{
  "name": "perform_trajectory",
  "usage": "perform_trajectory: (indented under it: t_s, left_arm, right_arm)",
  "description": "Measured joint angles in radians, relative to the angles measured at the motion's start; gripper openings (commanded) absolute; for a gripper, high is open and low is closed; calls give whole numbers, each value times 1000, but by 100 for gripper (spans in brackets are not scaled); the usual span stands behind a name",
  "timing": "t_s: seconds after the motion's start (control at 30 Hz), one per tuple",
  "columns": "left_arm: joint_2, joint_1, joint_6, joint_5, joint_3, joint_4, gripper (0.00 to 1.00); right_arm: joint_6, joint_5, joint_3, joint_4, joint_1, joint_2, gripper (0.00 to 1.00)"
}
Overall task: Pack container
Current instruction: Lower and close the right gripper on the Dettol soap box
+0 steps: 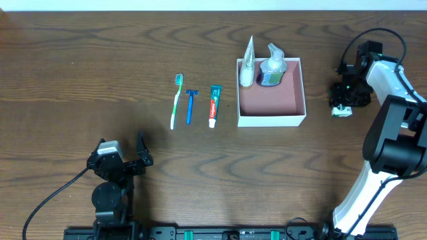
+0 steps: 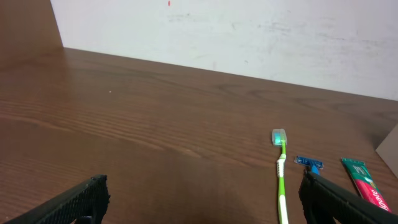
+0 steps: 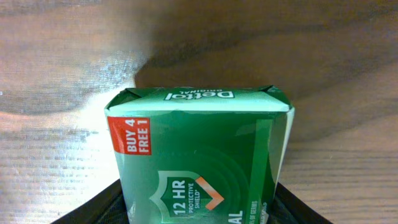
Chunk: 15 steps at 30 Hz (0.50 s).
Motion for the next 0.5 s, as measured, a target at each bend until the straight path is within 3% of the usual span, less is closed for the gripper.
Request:
perform_trajectory:
  t_s: [0.2, 0.5]
  left_arm:
    - [0, 0, 0, 0, 0, 0, 98]
    - [0, 0, 0, 0, 0, 0, 98]
  right_arm:
    - [17, 0, 53, -109, 0, 0, 57]
    - [43, -14, 366, -421, 34, 0, 56]
